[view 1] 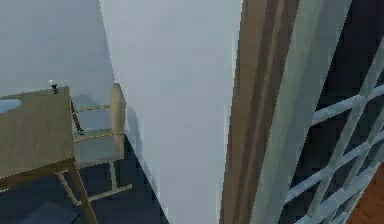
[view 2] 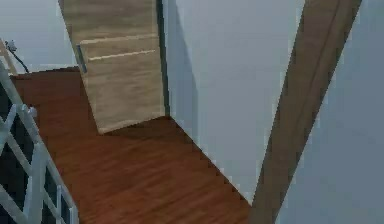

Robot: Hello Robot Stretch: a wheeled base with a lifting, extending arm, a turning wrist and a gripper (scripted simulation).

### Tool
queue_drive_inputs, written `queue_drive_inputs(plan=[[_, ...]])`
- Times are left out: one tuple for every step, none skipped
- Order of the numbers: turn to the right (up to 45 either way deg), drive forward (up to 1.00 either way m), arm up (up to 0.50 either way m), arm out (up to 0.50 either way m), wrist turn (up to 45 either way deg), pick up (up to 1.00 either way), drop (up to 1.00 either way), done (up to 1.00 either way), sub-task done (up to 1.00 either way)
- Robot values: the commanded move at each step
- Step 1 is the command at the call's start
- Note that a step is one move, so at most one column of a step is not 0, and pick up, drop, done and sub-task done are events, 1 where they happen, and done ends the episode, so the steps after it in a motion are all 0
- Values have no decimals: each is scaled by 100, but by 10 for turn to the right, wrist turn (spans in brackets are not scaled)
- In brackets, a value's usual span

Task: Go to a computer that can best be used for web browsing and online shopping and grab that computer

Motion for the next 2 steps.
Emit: queue_drive_inputs(plan=[[-450, 0, 0, 0, 0, 0, 0, 0, 0], [-90, 0, 0, 0, 0, 0, 0, 0, 0]])
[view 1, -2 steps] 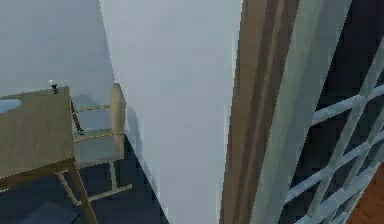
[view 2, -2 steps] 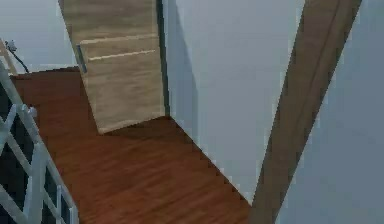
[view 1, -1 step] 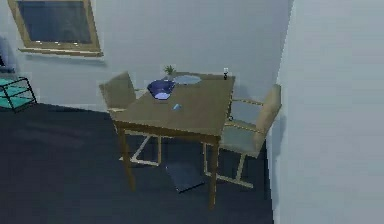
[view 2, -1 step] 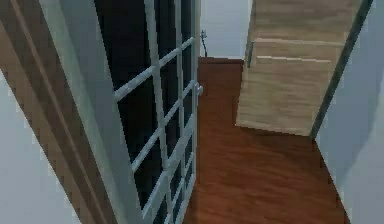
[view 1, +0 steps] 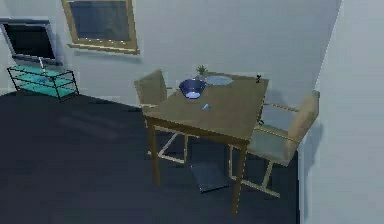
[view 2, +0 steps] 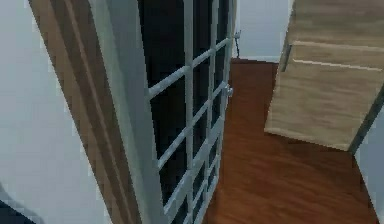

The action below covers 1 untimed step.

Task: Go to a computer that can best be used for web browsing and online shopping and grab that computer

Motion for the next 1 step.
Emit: queue_drive_inputs(plan=[[0, 30, 0, 0, 0, 0, 0, 0, 0]])
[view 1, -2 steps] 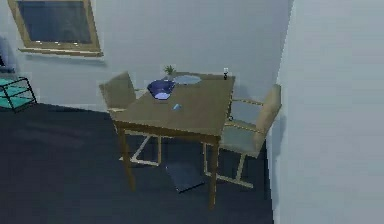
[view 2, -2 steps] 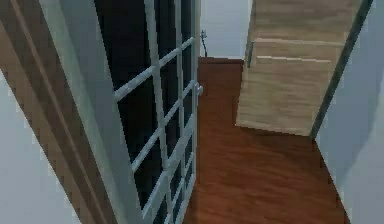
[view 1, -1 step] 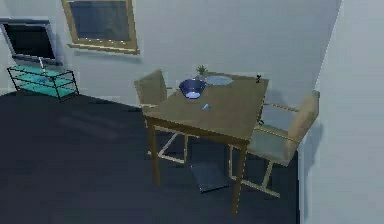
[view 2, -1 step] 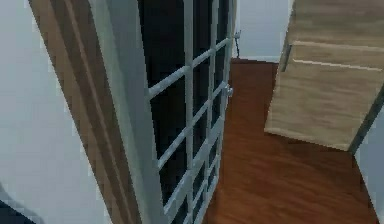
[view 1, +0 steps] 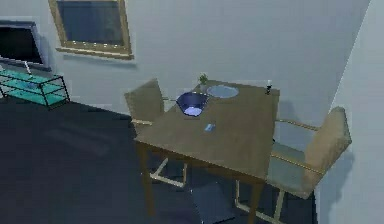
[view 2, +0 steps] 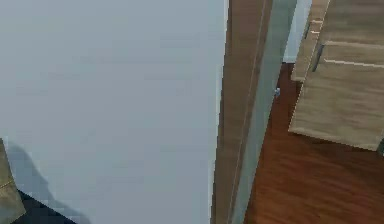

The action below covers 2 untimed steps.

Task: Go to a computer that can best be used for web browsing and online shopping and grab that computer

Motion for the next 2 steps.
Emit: queue_drive_inputs(plan=[[180, 0, 0, 0, 0, 0, 0, 0, 0], [0, 25, 0, 0, 0, 0, 0, 0, 0]])
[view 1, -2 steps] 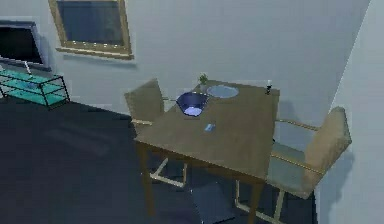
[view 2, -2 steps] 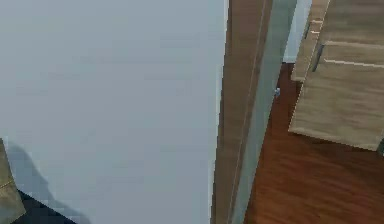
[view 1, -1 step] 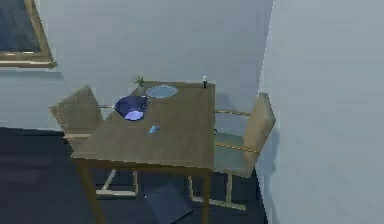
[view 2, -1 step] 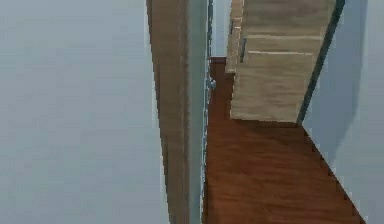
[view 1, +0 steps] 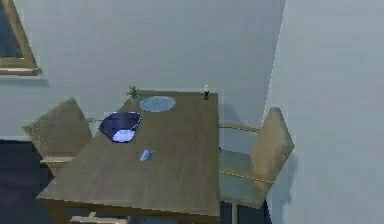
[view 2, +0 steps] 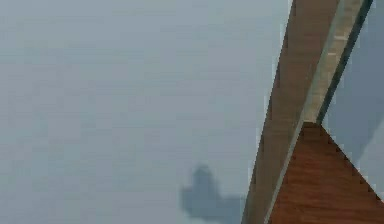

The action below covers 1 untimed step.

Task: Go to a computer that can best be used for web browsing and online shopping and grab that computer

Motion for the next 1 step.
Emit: queue_drive_inputs(plan=[[-450, 0, 0, 0, 0, 0, 0, 0, 0]])
